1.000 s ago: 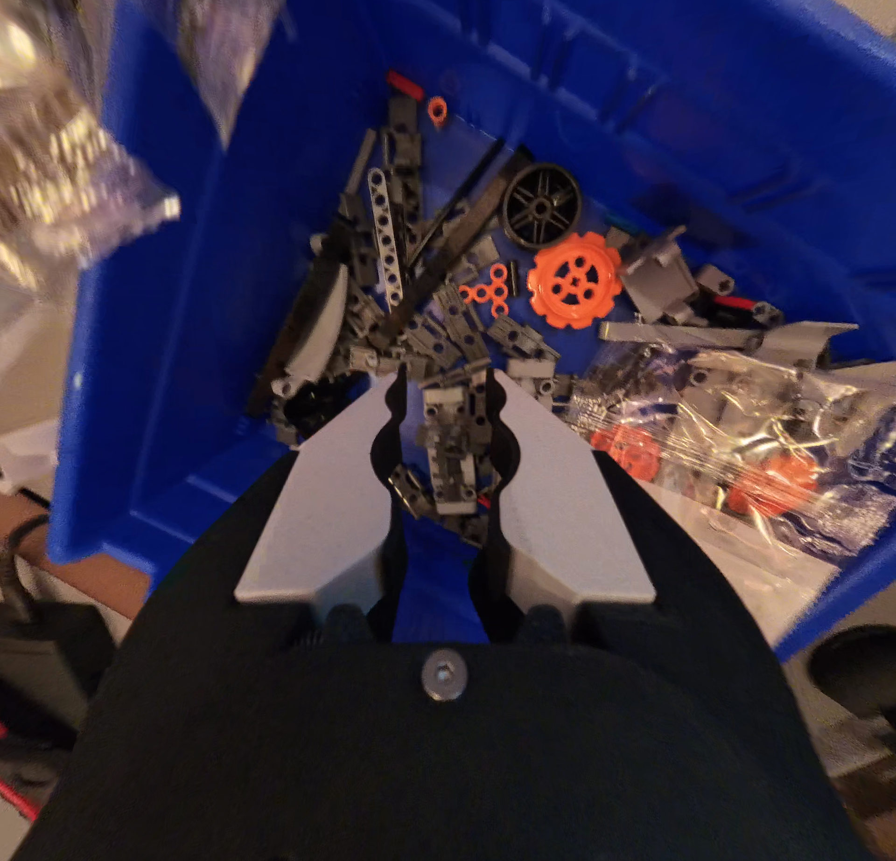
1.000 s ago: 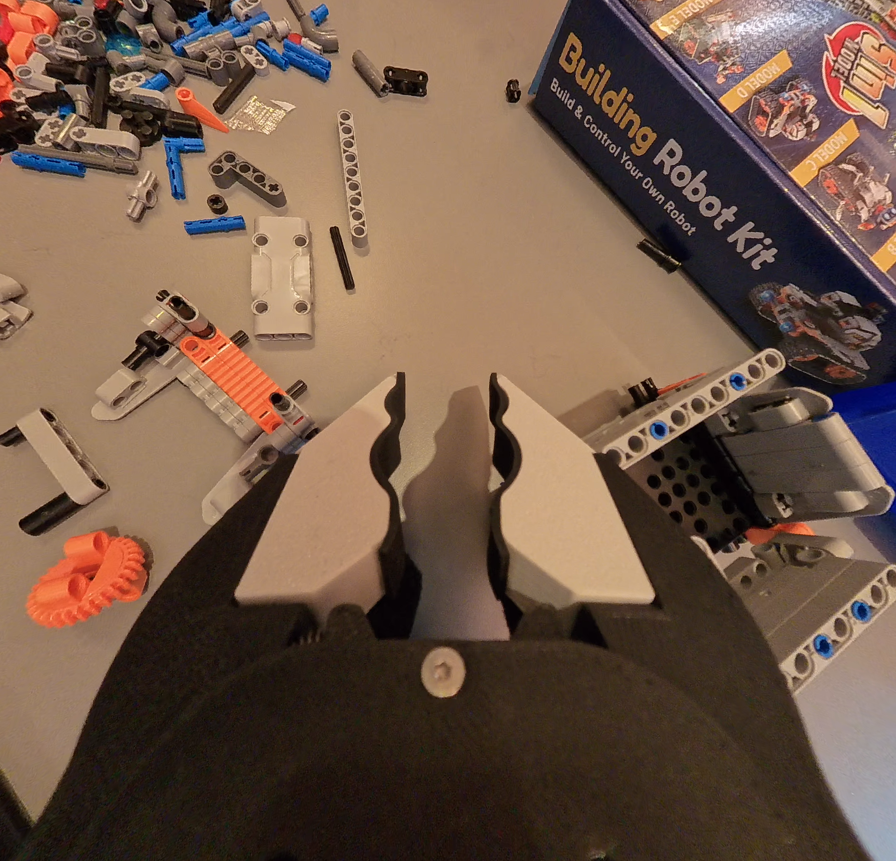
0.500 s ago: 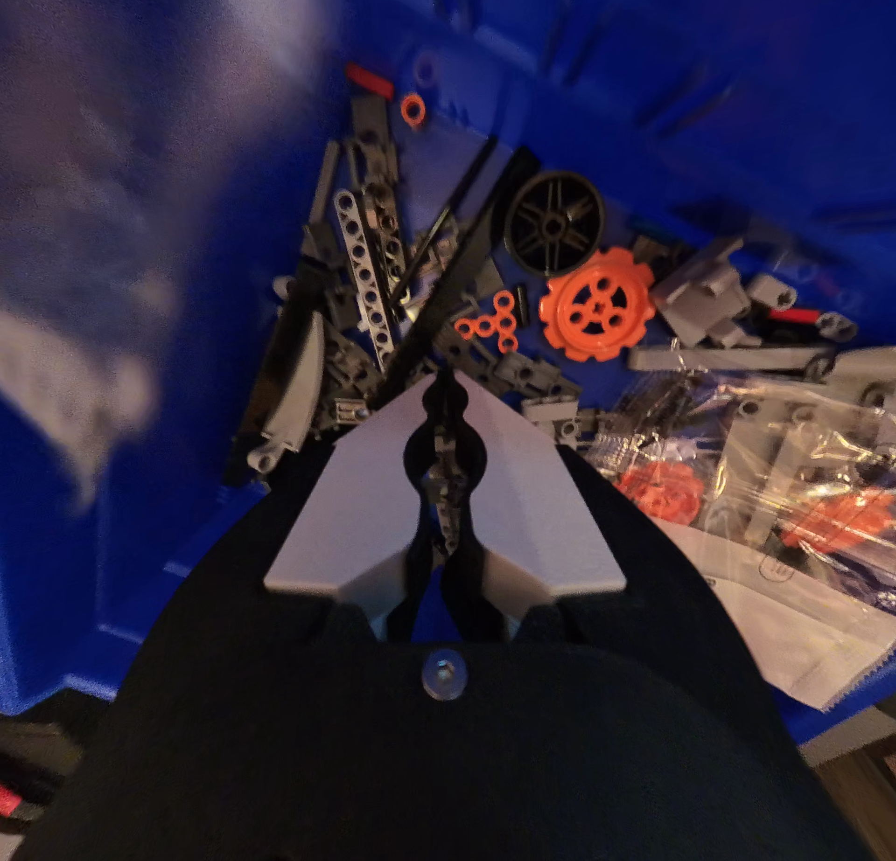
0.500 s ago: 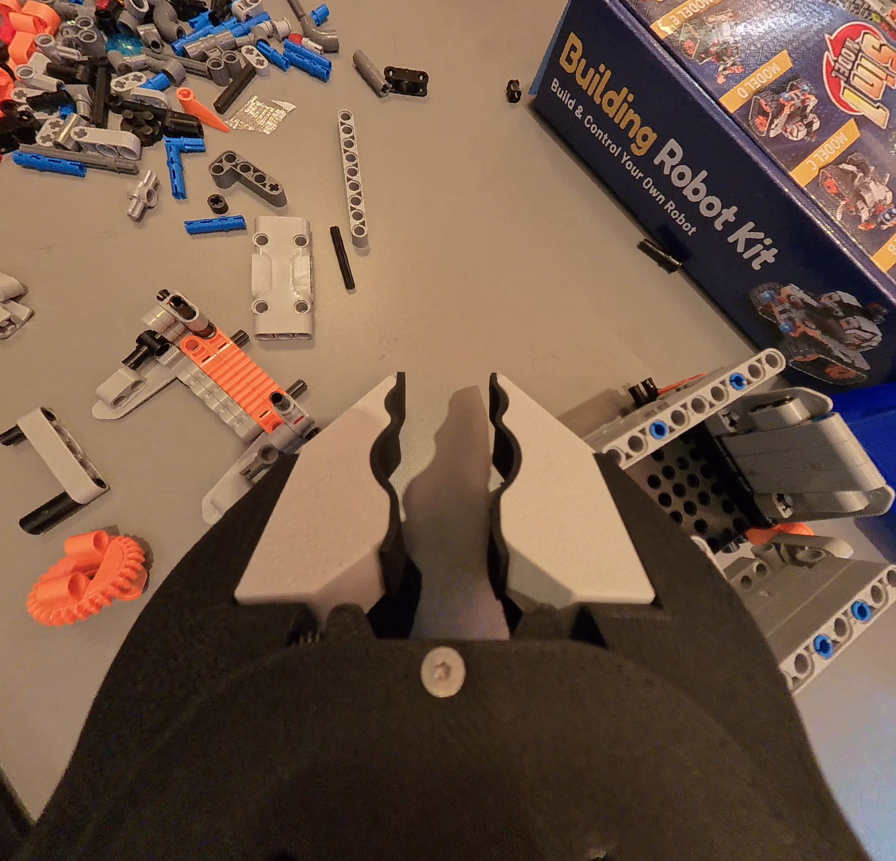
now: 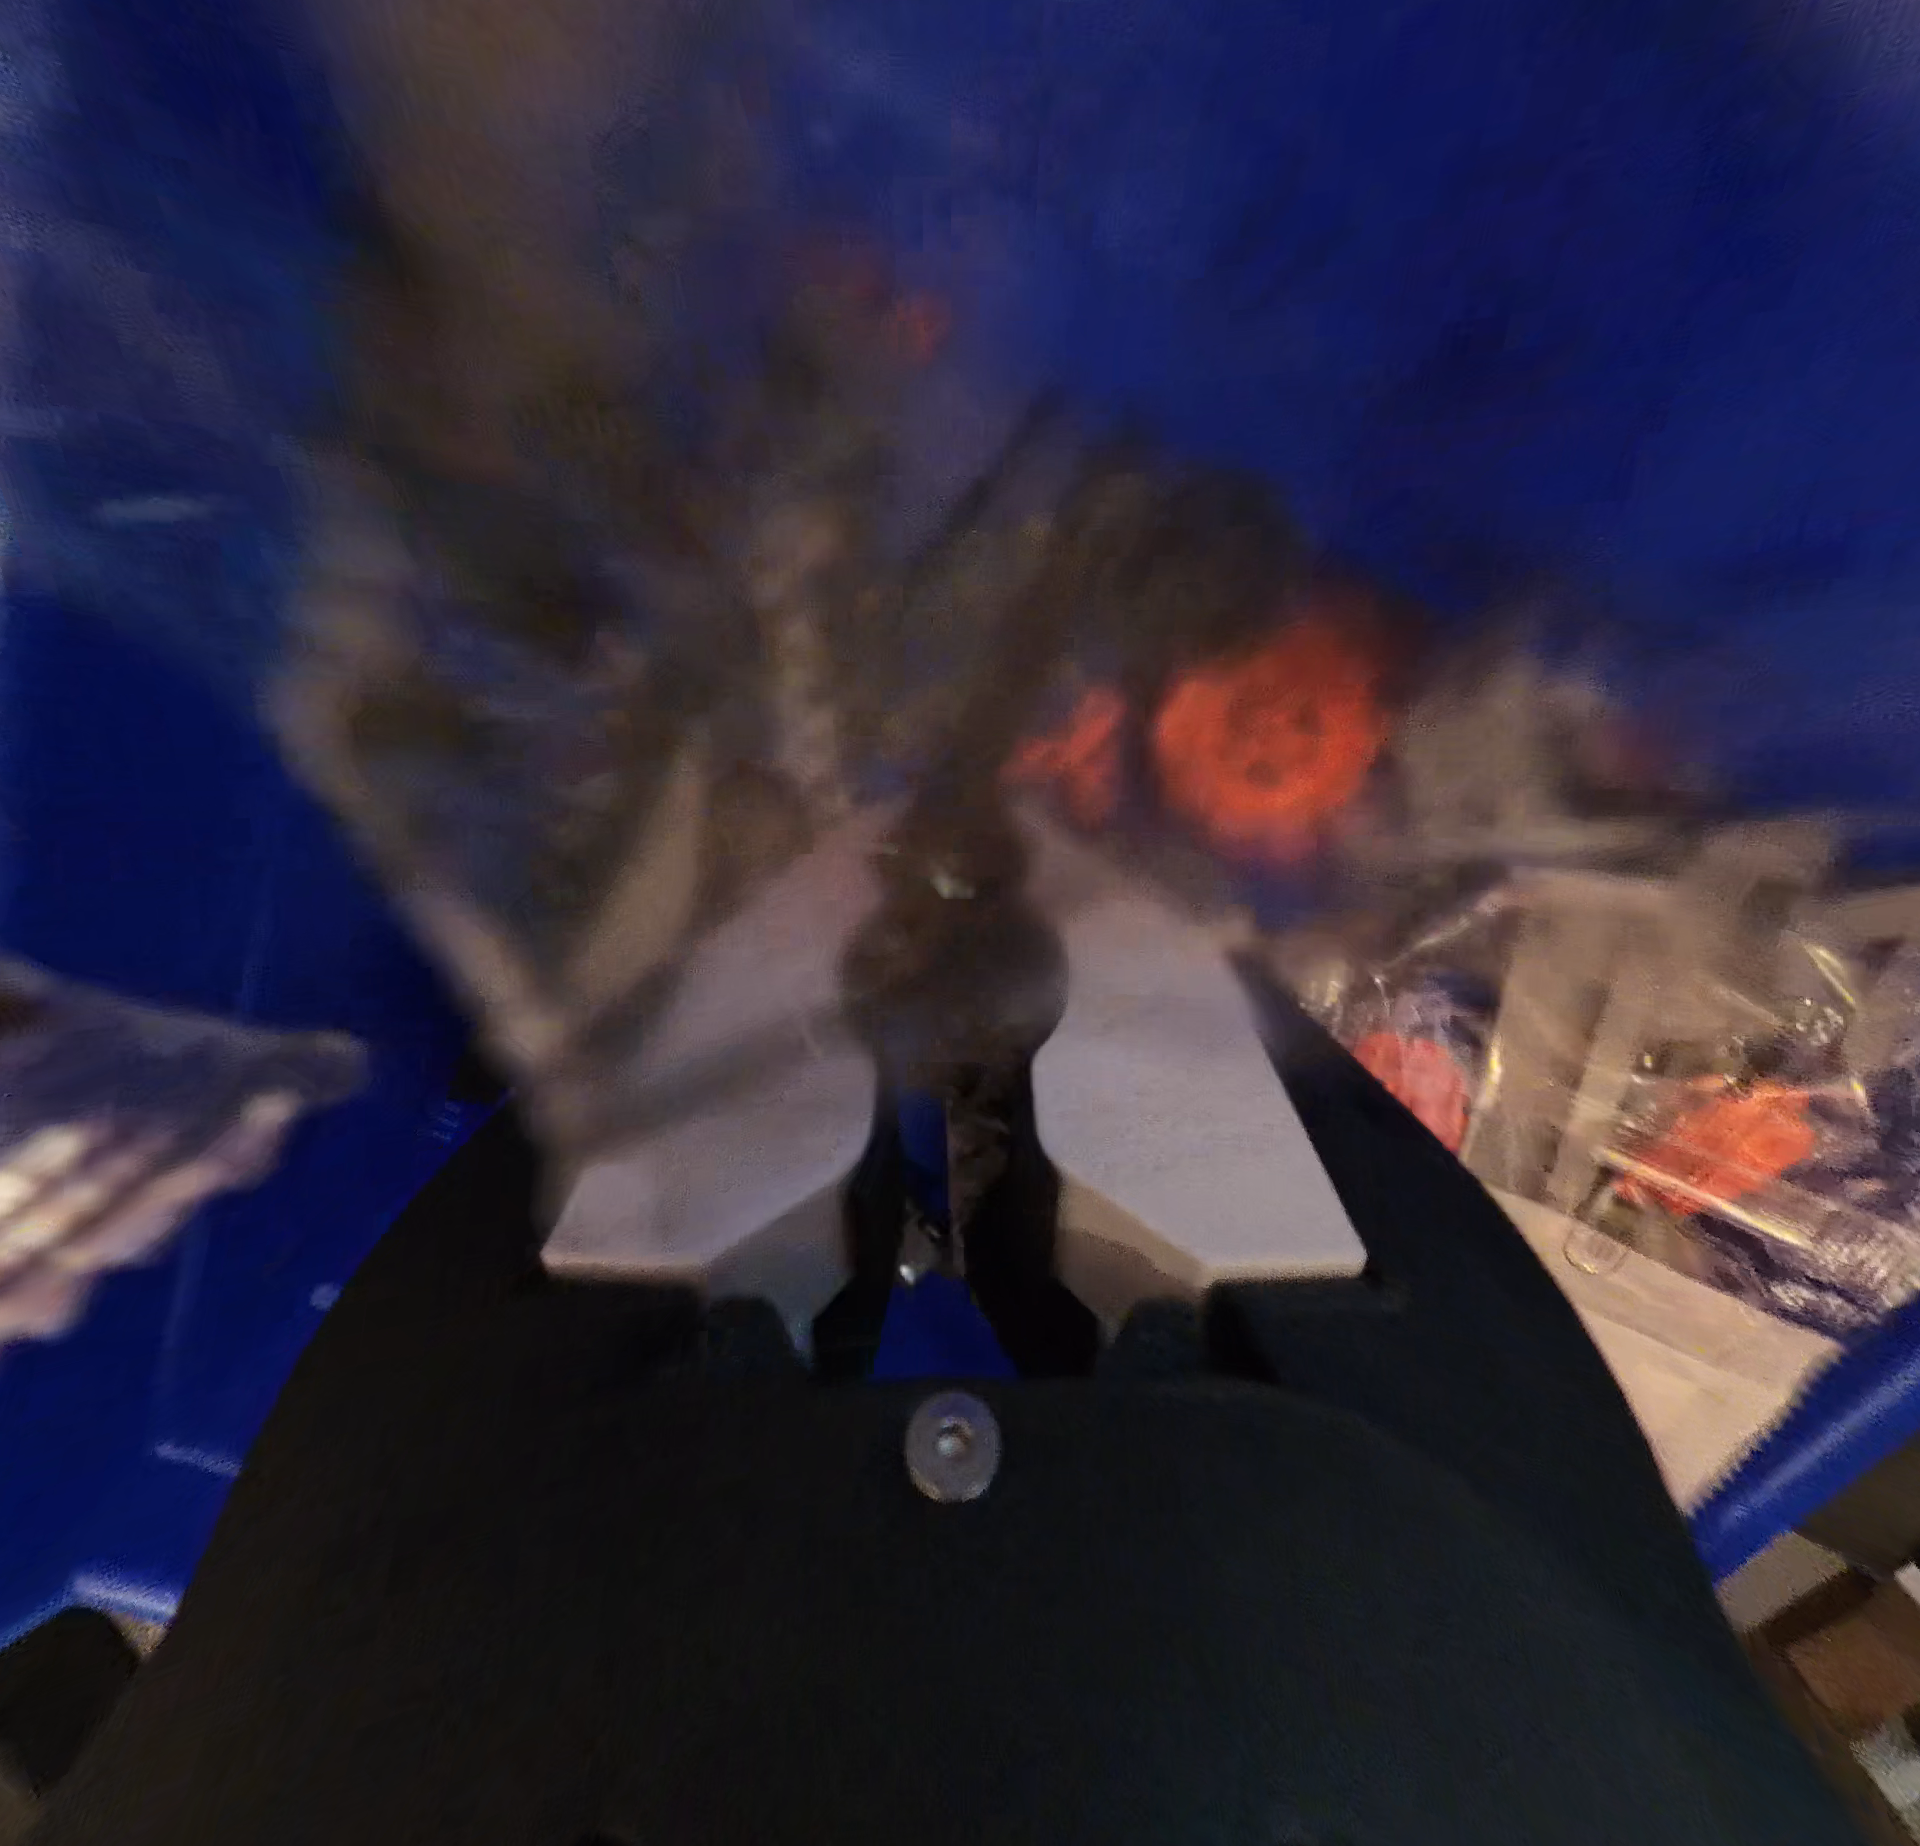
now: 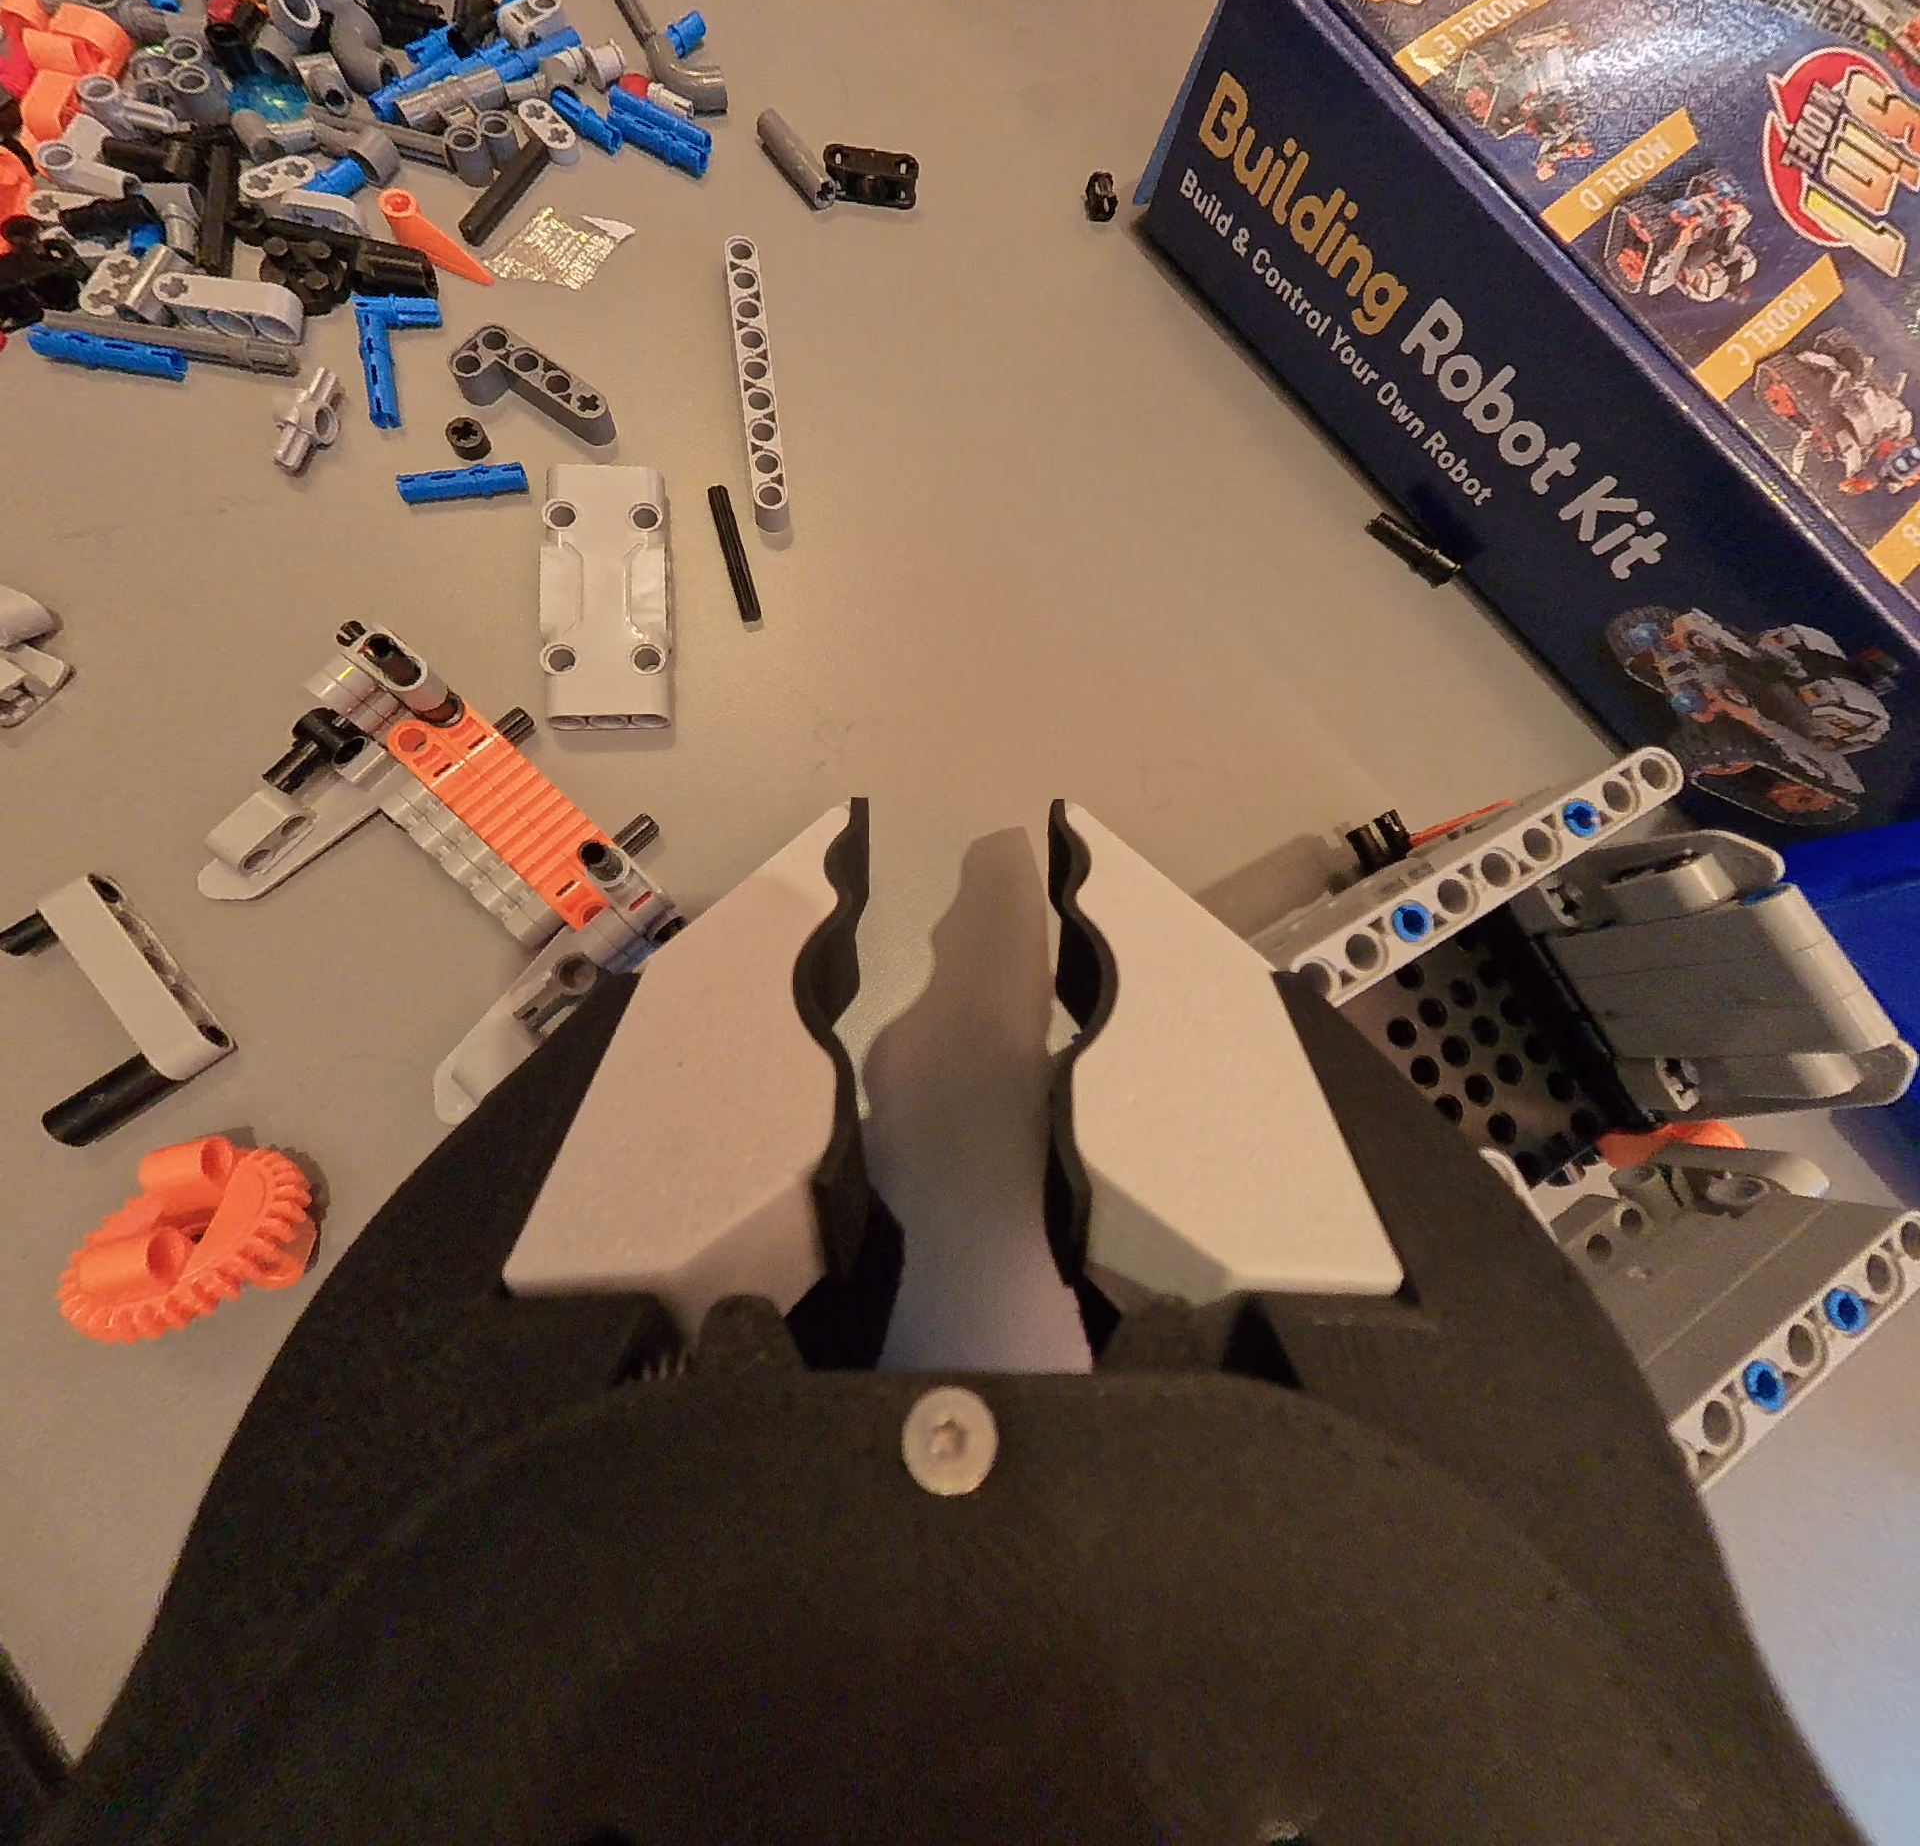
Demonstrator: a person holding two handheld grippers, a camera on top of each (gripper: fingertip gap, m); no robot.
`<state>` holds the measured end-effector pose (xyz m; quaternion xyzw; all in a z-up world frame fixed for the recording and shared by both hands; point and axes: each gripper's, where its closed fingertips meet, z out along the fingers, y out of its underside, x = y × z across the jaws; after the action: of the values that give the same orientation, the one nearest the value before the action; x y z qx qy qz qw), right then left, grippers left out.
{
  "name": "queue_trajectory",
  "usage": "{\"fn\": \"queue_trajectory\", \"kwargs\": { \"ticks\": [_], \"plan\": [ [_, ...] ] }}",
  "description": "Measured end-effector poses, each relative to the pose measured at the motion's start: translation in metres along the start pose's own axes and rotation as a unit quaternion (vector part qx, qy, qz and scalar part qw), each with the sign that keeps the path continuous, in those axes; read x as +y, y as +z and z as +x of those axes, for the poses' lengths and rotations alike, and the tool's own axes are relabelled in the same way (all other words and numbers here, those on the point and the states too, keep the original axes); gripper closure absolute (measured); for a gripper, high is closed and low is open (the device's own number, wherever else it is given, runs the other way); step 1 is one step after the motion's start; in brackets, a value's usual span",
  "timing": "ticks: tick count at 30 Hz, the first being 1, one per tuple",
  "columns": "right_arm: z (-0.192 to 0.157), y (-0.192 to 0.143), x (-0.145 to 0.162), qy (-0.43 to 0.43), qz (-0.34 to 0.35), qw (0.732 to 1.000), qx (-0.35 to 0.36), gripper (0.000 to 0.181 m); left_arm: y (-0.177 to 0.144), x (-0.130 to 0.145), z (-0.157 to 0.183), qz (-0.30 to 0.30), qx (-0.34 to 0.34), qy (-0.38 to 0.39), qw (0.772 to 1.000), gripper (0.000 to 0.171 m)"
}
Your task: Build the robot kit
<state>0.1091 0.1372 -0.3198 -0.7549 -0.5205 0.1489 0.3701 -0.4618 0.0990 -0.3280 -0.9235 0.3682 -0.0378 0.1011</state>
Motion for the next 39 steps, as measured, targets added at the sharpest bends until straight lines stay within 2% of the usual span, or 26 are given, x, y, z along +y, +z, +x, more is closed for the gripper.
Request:
{"fn": "queue_trajectory", "kwargs": {
  "ticks": [4,6,9,12,15,20,21,22,25,31,39],
  "plan": [
    [0.0,0.0,0.0,0.0,0.001,1.0,-0.001,0.149,-0.006,0.018,0.028,-0.035,0.039,0.009,0.999,0.165],
    [0.0,0.0,0.0,0.0,0.0,1.0,-0.002,0.148,-0.013,0.022,0.037,-0.028,0.057,0.007,0.998,0.164],
    [-0.001,0.0,0.0,-0.001,0.0,1.0,-0.002,0.148,-0.03,0.02,0.031,0.005,0.051,-0.006,0.999,0.16],
    [0.0,0.0,0.0,0.0,0.001,1.0,-0.002,0.148,-0.045,0.016,0.002,0.03,-0.008,-0.014,0.999,0.157],
    [0.0,0.0,0.0,0.001,0.001,1.0,-0.002,0.148,-0.048,0.005,-0.021,0.051,-0.06,0.0,0.997,0.145],
    [0.0,0.0,0.0,0.0,0.002,1.0,-0.003,0.148,-0.023,0.012,-0.045,-0.024,-0.127,0.048,0.99,0.133],
    [-0.001,0.0,0.0,0.0,0.002,1.0,-0.003,0.149,-0.017,0.011,-0.044,-0.028,-0.123,0.053,0.991,0.133],
    [-0.001,0.0,0.0,0.0,0.002,1.0,-0.003,0.148,-0.013,0.01,-0.045,-0.031,-0.125,0.054,0.99,0.141],
    [0.0,0.0,0.0,0.0,0.002,1.0,-0.003,0.149,-0.004,0.009,-0.047,-0.049,-0.133,0.056,0.988,0.144],
    [-0.001,0.0,0.0,-0.001,0.002,1.0,-0.005,0.149,-0.009,0.012,-0.04,-0.044,-0.134,0.052,0.989,0.171],
    [-0.003,0.0,0.0,-0.003,0.0,1.0,-0.008,0.149,-0.024,0.035,-0.005,-0.052,-0.106,0.052,0.992,0.17]
  ]
}}
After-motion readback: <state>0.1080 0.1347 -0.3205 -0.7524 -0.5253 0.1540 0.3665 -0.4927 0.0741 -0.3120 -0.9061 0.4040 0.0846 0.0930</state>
